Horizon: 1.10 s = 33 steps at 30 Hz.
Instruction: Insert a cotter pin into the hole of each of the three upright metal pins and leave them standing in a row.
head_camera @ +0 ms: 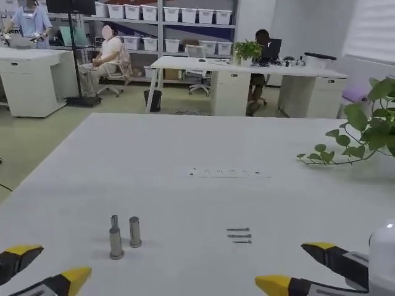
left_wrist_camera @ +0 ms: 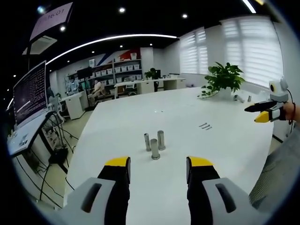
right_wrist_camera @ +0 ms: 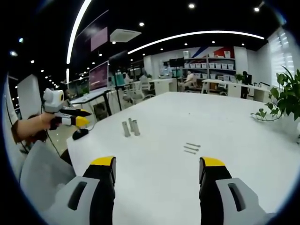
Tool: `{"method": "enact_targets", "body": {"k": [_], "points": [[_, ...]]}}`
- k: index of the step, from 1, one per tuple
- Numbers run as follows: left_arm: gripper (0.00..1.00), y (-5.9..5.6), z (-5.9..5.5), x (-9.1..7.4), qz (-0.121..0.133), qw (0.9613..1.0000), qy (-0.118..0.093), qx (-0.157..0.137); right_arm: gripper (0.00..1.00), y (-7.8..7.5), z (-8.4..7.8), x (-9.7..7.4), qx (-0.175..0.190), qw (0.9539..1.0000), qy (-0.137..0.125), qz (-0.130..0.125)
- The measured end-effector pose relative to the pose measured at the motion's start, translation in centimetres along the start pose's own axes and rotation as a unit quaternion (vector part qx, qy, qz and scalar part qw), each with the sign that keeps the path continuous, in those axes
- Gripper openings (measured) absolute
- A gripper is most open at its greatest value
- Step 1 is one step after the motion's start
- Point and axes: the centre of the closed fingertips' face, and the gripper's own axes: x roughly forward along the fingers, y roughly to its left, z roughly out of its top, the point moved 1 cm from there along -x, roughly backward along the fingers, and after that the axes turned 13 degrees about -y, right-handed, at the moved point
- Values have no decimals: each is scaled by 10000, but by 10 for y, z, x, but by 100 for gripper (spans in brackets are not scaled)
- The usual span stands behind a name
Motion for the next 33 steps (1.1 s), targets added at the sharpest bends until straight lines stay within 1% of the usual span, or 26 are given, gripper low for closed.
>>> {"method": "enact_targets", "body": {"k": [2, 9, 12, 15, 17, 22, 27, 31, 33], "points": [[44, 4, 1, 7, -20, 10000, -40, -35, 73, -2, 0, 0, -5, 10000, 8, 4], [39, 15, -4, 30, -125, 9999, 37, 74, 72, -7, -8, 1, 65, 9999, 133, 24], [37, 18, -7, 40, -198, 9997, 61, 117, 72, -7, -9, 2, 90, 9998, 148, 50], [36, 22, -9, 53, -209, 9996, 83, 173, 72, -7, -9, 3, 100, 9998, 128, 75], [35, 23, -10, 58, -241, 9995, 77, 180, 72, -7, -8, 5, 117, 9998, 119, 94], [33, 27, -12, 76, -342, 9988, 124, 314, 72, -9, -7, 9, 135, 9998, 115, 105], [32, 35, -15, 91, -345, 9982, 185, 460, 72, -10, -10, 12, 97, 9996, 222, 141], [30, 43, -17, 103, -348, 9980, 223, 488, 72, -10, -12, 14, 63, 9994, 295, 184], [29, 45, -19, 106, -376, 9978, 243, 499, 72, -11, -13, 15, 61, 9993, 330, 189]]}}
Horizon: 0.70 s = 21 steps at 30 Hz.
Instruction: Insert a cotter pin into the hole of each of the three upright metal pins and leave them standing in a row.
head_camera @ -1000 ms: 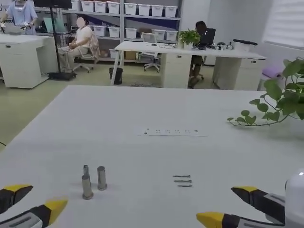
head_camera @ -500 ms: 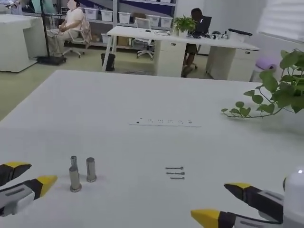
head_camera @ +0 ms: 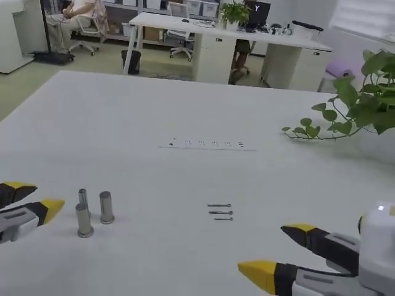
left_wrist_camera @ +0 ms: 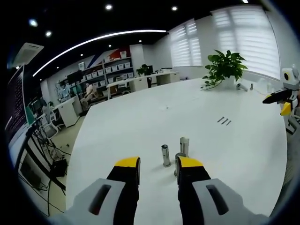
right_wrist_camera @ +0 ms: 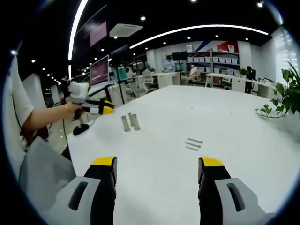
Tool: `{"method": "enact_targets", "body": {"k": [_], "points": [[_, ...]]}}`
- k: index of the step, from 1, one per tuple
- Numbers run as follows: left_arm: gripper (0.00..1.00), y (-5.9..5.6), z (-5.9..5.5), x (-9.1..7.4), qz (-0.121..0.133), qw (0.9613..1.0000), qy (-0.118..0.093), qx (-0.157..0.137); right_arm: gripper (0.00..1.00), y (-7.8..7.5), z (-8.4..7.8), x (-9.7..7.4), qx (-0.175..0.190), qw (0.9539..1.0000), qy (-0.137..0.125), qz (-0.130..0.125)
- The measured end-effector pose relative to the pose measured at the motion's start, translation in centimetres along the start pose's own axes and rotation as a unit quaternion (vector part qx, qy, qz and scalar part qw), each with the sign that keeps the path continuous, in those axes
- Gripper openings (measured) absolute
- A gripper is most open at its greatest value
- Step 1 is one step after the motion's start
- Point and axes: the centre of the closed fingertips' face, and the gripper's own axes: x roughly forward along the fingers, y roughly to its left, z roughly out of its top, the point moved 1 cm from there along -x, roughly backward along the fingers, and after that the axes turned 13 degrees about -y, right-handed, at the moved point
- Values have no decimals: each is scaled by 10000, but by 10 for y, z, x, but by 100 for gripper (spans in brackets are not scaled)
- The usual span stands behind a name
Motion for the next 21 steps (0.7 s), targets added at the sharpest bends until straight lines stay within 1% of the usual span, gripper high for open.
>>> {"method": "enact_targets", "body": {"k": [2, 7, 12, 15, 16, 18, 19, 21], "points": [[29, 3, -3, 6, -42, 10000, 22, 1, 72, 0, 0, 0, 19, 10000, 26, -1], [29, 4, -9, 17, -219, 9997, 5, -74, 72, -1, 3, 0, 60, 10000, -6, -20], [27, 8, -15, 30, -399, 9992, 42, -35, 71, -1, 2, -1, 162, 9999, -14, -20], [27, 9, -18, 37, -538, 9984, -6, -182, 70, -2, 0, -1, 152, 9999, 36, -39], [27, 10, -18, 39, -559, 9983, -9, -187, 70, -3, -1, -1, 141, 9999, 52, -40], [27, 8, -20, 43, -692, 9973, -34, -251, 70, -3, -2, 1, 88, 9999, 95, -32], [26, 5, -20, 46, -836, 9960, -68, -312, 70, -3, -2, 2, 58, 9999, 115, -30], [25, 5, -21, 49, -903, 9954, -73, -316, 70, -3, -2, 4, 34, 9999, 125, -16]]}}
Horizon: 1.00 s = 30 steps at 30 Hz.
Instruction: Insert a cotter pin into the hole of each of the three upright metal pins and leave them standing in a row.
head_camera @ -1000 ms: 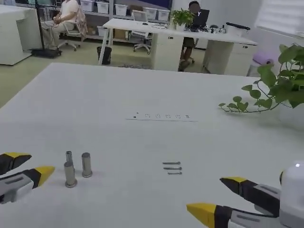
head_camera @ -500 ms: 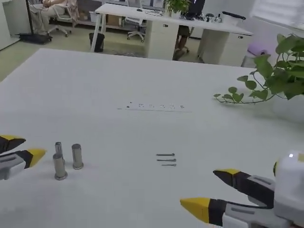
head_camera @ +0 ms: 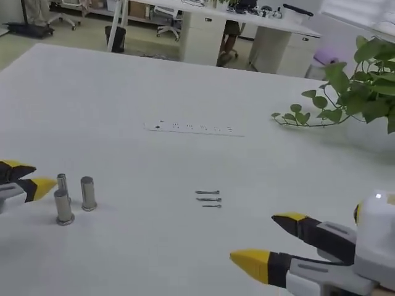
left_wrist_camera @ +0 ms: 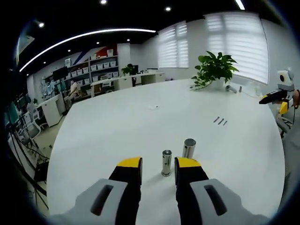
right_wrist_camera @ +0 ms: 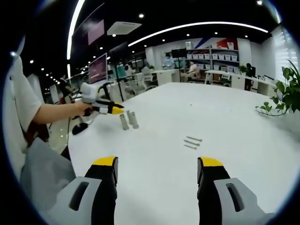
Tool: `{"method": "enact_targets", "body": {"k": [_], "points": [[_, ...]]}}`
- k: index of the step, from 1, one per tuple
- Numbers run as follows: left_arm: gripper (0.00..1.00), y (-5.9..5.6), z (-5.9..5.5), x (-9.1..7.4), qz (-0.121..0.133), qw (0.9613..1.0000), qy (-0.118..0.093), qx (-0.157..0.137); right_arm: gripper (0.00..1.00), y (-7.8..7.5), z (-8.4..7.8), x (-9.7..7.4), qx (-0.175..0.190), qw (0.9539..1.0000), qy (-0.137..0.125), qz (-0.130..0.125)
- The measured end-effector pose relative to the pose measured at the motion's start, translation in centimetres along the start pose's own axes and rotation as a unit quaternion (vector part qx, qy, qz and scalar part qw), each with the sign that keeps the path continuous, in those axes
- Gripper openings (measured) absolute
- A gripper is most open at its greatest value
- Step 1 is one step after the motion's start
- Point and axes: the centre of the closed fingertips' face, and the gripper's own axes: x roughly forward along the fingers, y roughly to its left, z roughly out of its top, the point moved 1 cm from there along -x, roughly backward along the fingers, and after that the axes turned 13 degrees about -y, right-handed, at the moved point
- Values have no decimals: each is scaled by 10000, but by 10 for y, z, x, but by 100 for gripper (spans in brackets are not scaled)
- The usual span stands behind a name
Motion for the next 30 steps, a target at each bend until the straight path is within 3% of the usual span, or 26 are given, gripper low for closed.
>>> {"method": "enact_targets", "body": {"k": [4, 17, 21, 30], "points": [[23, -3, -1, 8, -241, 9995, -82, -175, 70, 0, -1, 3, 5, 10000, 24, 26], [15, -10, -7, 21, -722, 9972, -11, -186, 70, -5, -6, 4, -1, 9999, 140, -55], [10, -18, -4, 23, -977, 9945, -103, -364, 70, -6, -9, 3, 25, 9998, 168, -82], [7, -15, -6, 24, -960, 9952, -27, -199, 70, -6, -10, 5, -9, 9997, 216, -66]]}}
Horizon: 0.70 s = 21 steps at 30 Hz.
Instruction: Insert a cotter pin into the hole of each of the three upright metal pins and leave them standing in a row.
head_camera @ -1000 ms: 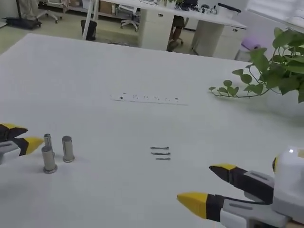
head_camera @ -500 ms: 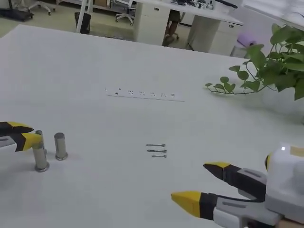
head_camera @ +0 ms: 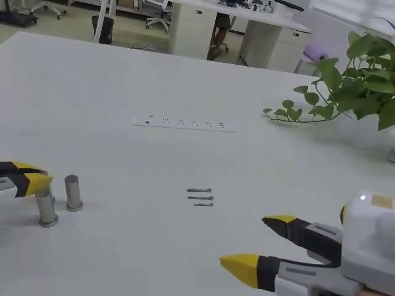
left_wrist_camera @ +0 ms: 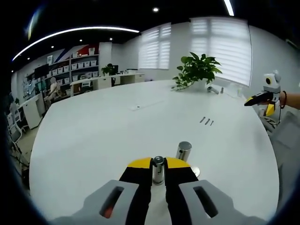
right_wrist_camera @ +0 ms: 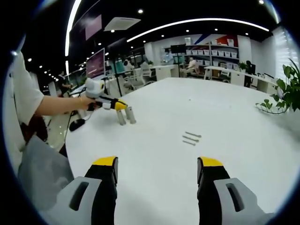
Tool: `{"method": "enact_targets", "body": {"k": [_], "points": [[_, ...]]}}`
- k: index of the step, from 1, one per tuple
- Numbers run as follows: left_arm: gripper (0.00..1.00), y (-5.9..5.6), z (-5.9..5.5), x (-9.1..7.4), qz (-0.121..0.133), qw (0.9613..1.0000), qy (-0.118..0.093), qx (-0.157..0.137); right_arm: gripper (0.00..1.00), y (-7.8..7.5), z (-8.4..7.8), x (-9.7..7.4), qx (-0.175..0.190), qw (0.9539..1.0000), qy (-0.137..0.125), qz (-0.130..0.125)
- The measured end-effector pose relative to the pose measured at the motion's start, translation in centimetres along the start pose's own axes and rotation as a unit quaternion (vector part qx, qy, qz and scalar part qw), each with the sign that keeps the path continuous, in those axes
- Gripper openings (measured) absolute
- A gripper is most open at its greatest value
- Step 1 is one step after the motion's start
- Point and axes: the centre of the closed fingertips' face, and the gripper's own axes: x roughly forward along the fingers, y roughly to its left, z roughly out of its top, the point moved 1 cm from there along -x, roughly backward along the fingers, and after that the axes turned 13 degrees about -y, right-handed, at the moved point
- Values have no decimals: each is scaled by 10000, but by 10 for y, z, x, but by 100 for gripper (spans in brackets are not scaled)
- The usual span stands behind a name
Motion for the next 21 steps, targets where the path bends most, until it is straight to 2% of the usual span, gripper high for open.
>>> {"method": "enact_targets", "body": {"k": [12, 16, 21], "points": [[7, 4, -1, -5, 94, 9999, 101, -22, 70, 3, -2, 1, 14, 10000, 18, 29], [7, 6, -2, -12, 224, 9996, 189, 34, 70, 4, -1, 0, 2, 10000, 4, 31], [7, 2, -3, -27, 291, 9992, 244, 133, 70, 5, -1, 0, -22, 10000, 23, 66]]}}
